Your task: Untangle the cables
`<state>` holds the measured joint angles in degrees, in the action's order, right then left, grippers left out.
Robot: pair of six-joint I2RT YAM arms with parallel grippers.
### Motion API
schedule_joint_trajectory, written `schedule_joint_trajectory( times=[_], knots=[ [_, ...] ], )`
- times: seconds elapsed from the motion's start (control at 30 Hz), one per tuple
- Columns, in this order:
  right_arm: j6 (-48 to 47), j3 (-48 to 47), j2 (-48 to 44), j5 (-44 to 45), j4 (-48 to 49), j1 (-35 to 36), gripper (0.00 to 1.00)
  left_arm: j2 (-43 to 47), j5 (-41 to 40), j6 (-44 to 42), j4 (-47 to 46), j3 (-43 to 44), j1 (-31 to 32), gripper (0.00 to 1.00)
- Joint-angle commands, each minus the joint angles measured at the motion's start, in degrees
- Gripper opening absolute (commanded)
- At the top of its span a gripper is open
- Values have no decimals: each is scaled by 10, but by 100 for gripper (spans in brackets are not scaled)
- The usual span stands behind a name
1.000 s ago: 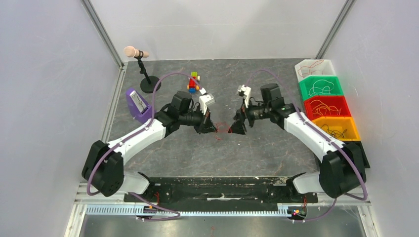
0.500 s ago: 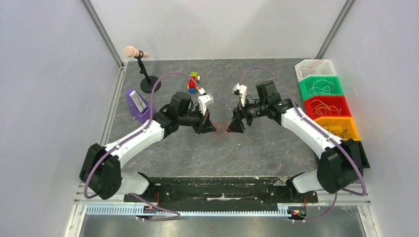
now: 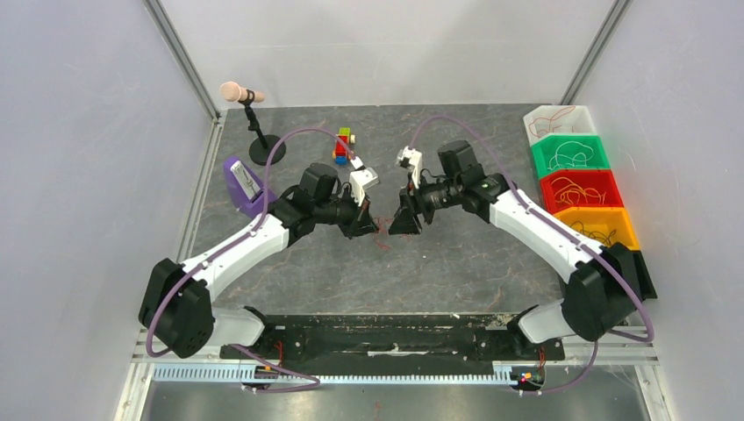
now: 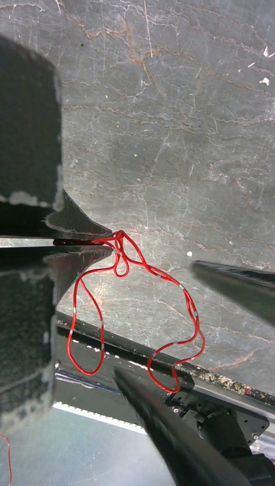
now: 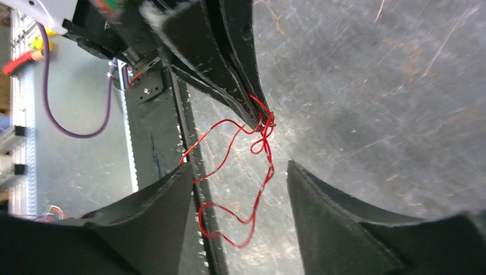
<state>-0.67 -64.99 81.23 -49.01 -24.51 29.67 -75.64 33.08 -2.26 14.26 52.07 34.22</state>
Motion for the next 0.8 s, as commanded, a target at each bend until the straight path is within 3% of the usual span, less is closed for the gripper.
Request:
schedule_joint_trajectory(
  times=[0.0,0.03,0.1,0.17,0.27,0.4,0.53,0.63,0.7,0.77],
  knots=[
    [-5,19,26,42,15,15,44,6,14,-25,5,29,0,2],
    [-23,18,26,53,-1,14,35,13,17,-24,13,28,-2,3],
    [-67,10,24,74,-51,12,29,31,30,-26,25,17,-14,4],
    [-104,6,16,86,-90,2,1,51,51,-32,31,-1,-34,6],
    [-125,14,-18,117,-101,-41,0,70,70,-61,68,-14,-68,10],
    [-126,-6,-59,81,-99,-132,0,73,77,-114,109,-34,-112,14],
    [-131,-32,-92,51,-112,-201,0,62,79,-138,117,-42,-116,11],
    [-179,-68,-102,40,-179,-251,0,49,88,-127,104,-32,-115,11],
    [-236,-101,-105,53,-238,-290,0,38,87,-125,102,-22,-113,16],
    [-296,-135,-108,76,-300,-356,0,28,84,-127,103,-13,-110,30]
  ],
)
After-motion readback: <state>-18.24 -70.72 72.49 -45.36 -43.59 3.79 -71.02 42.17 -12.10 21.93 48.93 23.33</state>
